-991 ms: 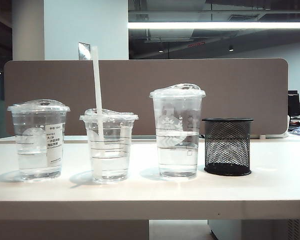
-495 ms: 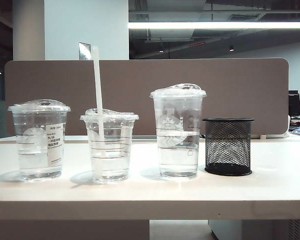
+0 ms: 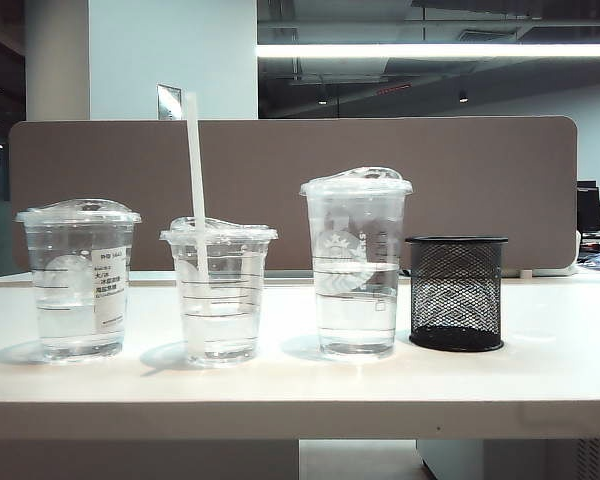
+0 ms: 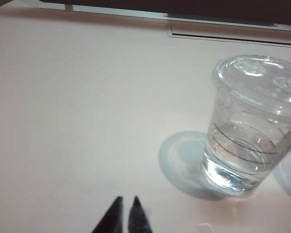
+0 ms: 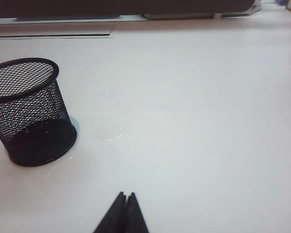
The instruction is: Pick up the straw and insert it into the small coffee cup.
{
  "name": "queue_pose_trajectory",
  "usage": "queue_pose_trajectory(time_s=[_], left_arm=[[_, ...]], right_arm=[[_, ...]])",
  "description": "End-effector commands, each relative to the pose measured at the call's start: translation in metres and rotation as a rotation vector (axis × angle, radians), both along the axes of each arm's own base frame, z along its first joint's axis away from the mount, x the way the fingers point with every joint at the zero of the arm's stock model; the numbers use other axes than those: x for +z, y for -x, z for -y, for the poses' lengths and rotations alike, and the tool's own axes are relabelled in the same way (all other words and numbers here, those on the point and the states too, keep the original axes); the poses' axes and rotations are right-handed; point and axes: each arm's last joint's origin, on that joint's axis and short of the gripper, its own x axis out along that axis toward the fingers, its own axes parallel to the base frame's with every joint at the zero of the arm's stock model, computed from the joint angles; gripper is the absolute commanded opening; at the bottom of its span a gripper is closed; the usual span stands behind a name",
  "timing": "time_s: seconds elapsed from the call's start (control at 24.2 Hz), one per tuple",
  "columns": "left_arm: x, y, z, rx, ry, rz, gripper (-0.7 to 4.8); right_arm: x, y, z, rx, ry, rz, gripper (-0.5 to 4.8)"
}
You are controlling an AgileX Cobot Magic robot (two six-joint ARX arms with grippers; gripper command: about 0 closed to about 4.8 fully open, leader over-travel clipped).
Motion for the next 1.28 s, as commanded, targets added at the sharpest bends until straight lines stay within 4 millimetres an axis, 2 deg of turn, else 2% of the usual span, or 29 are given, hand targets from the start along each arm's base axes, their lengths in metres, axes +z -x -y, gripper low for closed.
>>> queue_pose_trajectory(time_s=[0.04, 1.28], left_arm=[[0.0011, 0.0, 0.0001, -0.003, 0.0, 0.006, 0.21], [0.0021, 0.0011, 0.0002, -0.002, -0.003, 0.021, 0.21]], right_arm=[[-0.0016, -0.0005, 0.0006, -0.016, 0.002, 0.004, 0.04], [-0.0012, -0.0005, 0.0023, -0.032, 0.001, 0.007, 0.04]])
